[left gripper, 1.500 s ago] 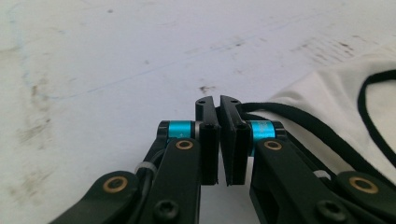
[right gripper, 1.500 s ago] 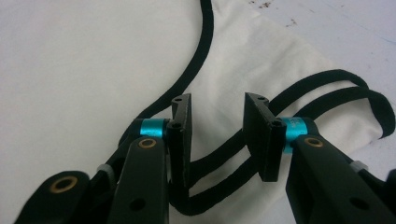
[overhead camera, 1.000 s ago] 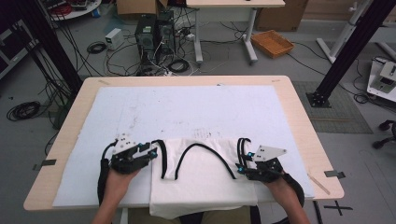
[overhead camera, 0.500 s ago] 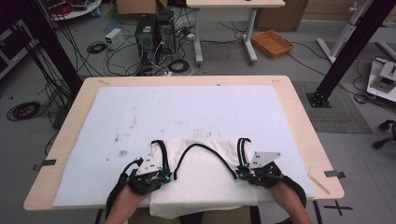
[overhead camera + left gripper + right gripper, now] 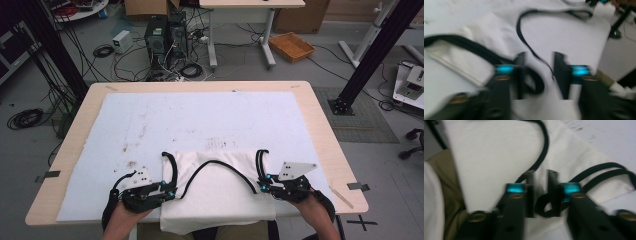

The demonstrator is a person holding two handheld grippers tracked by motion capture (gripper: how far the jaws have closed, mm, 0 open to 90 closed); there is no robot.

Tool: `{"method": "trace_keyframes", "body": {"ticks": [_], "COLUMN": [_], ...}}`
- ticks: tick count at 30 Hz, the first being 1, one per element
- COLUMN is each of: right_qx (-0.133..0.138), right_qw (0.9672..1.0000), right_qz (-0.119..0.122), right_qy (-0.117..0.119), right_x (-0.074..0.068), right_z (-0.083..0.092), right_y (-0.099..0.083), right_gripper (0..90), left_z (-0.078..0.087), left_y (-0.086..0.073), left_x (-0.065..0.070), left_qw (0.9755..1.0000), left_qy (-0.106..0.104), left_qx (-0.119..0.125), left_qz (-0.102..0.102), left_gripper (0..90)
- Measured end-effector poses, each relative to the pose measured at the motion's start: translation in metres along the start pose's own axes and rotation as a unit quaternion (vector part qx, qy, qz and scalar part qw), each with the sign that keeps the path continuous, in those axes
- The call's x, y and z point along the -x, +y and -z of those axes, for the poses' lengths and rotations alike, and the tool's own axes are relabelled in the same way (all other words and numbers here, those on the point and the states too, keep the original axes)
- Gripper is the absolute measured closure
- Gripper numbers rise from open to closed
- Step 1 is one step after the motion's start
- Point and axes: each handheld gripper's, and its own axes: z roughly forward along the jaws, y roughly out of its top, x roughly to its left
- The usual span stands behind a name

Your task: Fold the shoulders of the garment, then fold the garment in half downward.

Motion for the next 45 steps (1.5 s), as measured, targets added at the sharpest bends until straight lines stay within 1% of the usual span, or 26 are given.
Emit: {"method": "trace_keyframes", "body": {"ticks": [1, 2, 3, 4, 5, 6, 7, 9, 10, 11, 12, 13, 14, 15, 16, 17, 18, 20, 22, 24, 27, 30, 32, 36, 39, 45], "right_qx": [0.000, 0.011, 0.011, 0.018, 0.022, 0.026, 0.032, 0.041, 0.048, 0.052, 0.052, 0.056, 0.056, 0.059, 0.059, 0.061, 0.060, 0.061, 0.054, 0.051, 0.058, 0.060, 0.062, 0.059, 0.060, 0.060], "right_qw": [1.0000, 0.9991, 0.9991, 0.9985, 0.9976, 0.9958, 0.9943, 0.9909, 0.9880, 0.9869, 0.9869, 0.9854, 0.9854, 0.9847, 0.9847, 0.9833, 0.9836, 0.9843, 0.9851, 0.9848, 0.9829, 0.9813, 0.9805, 0.9811, 0.9807, 0.9809], "right_qz": [0.000, -0.023, -0.023, -0.020, -0.022, -0.026, -0.024, -0.024, -0.030, -0.035, -0.035, -0.043, -0.043, -0.047, -0.047, -0.063, -0.063, -0.060, -0.066, -0.069, -0.075, -0.081, -0.082, -0.080, -0.082, -0.087], "right_qy": [0.000, -0.033, -0.033, -0.047, -0.062, -0.083, -0.099, -0.126, -0.144, -0.149, -0.149, -0.155, -0.155, -0.157, -0.157, -0.159, -0.158, -0.154, -0.150, -0.151, -0.158, -0.164, -0.168, -0.166, -0.167, -0.163], "right_x": [0.000, 0.004, 0.004, 0.007, 0.008, 0.011, 0.014, 0.020, 0.028, 0.032, 0.032, 0.041, 0.041, 0.045, 0.045, 0.051, 0.051, 0.053, 0.055, 0.056, 0.057, 0.057, 0.057, 0.056, 0.055, 0.056], "right_z": [0.000, -0.002, -0.002, -0.003, -0.004, -0.006, -0.007, -0.009, -0.010, -0.011, -0.011, -0.011, -0.011, -0.011, -0.011, -0.010, -0.009, -0.007, -0.006, -0.004, 0.001, 0.006, 0.007, 0.007, 0.007, 0.004], "right_y": [0.000, 0.001, 0.001, 0.001, 0.002, 0.003, 0.004, 0.006, 0.008, 0.009, 0.009, 0.009, 0.009, 0.009, 0.009, 0.009, 0.008, 0.006, 0.004, 0.002, -0.001, -0.003, -0.005, -0.007, -0.007, -0.005], "right_gripper": [54.8, 45.5, 45.5, 40.0, 33.2, 29.6, 28.1, 22.0, 21.0, 21.0, 21.0, 21.0, 21.0, 21.0, 21.0, 21.0, 21.0, 21.0, 21.0, 21.0, 21.0, 21.0, 21.0, 21.0, 21.0, 21.0], "left_z": [0.000, -0.001, -0.002, -0.003, -0.004, -0.005, -0.005, -0.005, -0.005, -0.005, -0.005, -0.005, -0.005, -0.005, -0.005, -0.003, -0.002, -0.002, -0.001, 0.000, 0.002, 0.003, 0.003, 0.001, 0.002, 0.002], "left_y": [0.002, 0.005, 0.007, 0.009, 0.012, 0.014, 0.016, 0.022, 0.024, 0.026, 0.028, 0.029, 0.030, 0.030, 0.030, 0.030, 0.030, 0.030, 0.029, 0.027, 0.022, 0.021, 0.021, 0.021, 0.021, 0.020], "left_x": [-0.002, -0.004, -0.006, -0.008, -0.011, -0.014, -0.018, -0.027, -0.032, -0.037, -0.042, -0.046, -0.050, -0.054, -0.054, -0.059, -0.059, -0.060, -0.060, -0.059, -0.060, -0.060, -0.059, -0.058, -0.058, -0.060], "left_qw": [0.9998, 0.9992, 0.9983, 0.9973, 0.9958, 0.9947, 0.9937, 0.9912, 0.9897, 0.9885, 0.9872, 0.9858, 0.9846, 0.9833, 0.9833, 0.9821, 0.9823, 0.9824, 0.9819, 0.9819, 0.9826, 0.9821, 0.9816, 0.9820, 0.9815, 0.9819], "left_qy": [0.012, 0.025, 0.044, 0.059, 0.075, 0.083, 0.088, 0.103, 0.110, 0.113, 0.115, 0.120, 0.124, 0.128, 0.128, 0.131, 0.134, 0.131, 0.132, 0.133, 0.131, 0.133, 0.135, 0.140, 0.143, 0.141], "left_qx": [0.015, 0.029, 0.038, 0.043, 0.051, 0.059, 0.068, 0.082, 0.089, 0.099, 0.108, 0.115, 0.121, 0.126, 0.126, 0.133, 0.130, 0.133, 0.136, 0.135, 0.132, 0.133, 0.135, 0.127, 0.128, 0.126], "left_qz": [0.008, 0.010, 0.010, 0.012, 0.012, 0.010, 0.009, 0.016, 0.019, 0.022, 0.025, 0.025, 0.026, 0.027, 0.027, 0.022, 0.013, 0.008, 0.004, 0.001, 0.003, 0.008, 0.008, 0.003, 0.004, 0.011], "left_gripper": [49.9, 40.1, 40.1, 33.7, 29.6, 27.1, 25.5, 24.2, 23.3, 23.3, 23.3, 23.3, 23.3, 23.3, 23.3, 23.3, 23.3, 23.3, 23.3, 23.3, 23.3, 23.3, 23.3, 23.3, 23.3, 23.4]}}
